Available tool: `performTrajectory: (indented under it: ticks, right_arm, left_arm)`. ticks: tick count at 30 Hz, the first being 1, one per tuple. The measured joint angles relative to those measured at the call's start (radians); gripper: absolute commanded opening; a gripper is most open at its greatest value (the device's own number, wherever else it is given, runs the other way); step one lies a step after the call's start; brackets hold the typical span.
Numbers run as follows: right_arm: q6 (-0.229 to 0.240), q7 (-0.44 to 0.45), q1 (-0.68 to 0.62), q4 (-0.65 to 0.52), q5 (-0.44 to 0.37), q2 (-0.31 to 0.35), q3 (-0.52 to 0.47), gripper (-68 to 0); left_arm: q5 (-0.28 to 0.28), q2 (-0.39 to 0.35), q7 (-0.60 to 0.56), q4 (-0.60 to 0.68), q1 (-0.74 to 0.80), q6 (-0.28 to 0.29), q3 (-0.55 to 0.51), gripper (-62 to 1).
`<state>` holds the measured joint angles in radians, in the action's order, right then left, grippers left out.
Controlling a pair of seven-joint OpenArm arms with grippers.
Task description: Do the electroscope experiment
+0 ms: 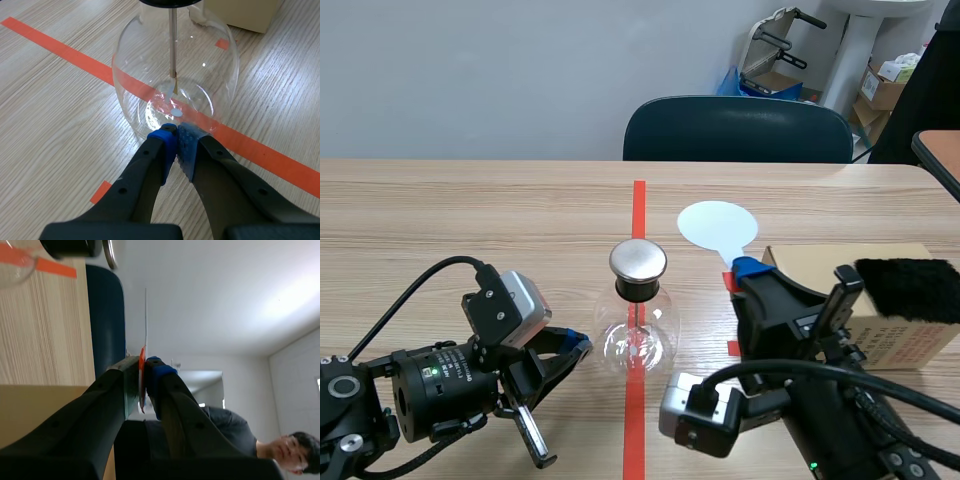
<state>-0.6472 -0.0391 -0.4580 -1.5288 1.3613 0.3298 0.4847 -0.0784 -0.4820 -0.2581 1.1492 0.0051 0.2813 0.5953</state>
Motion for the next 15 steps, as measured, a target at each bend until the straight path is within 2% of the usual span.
performTrajectory:
  ticks: [9,15]
  right_arm:
    - [0.0,-0.176,0.0,0.0,-0.001,0.0,0.0,-65.8]
    - [0.0,-0.209,0.0,0.0,-0.003,0.0,0.0,-65.8]
  left_arm:
    - [0.0,0.0,0.0,0.0,0.0,0.0,0.0,-59.4]
    - [0.0,0.0,0.0,0.0,0.0,0.0,0.0,-59.4]
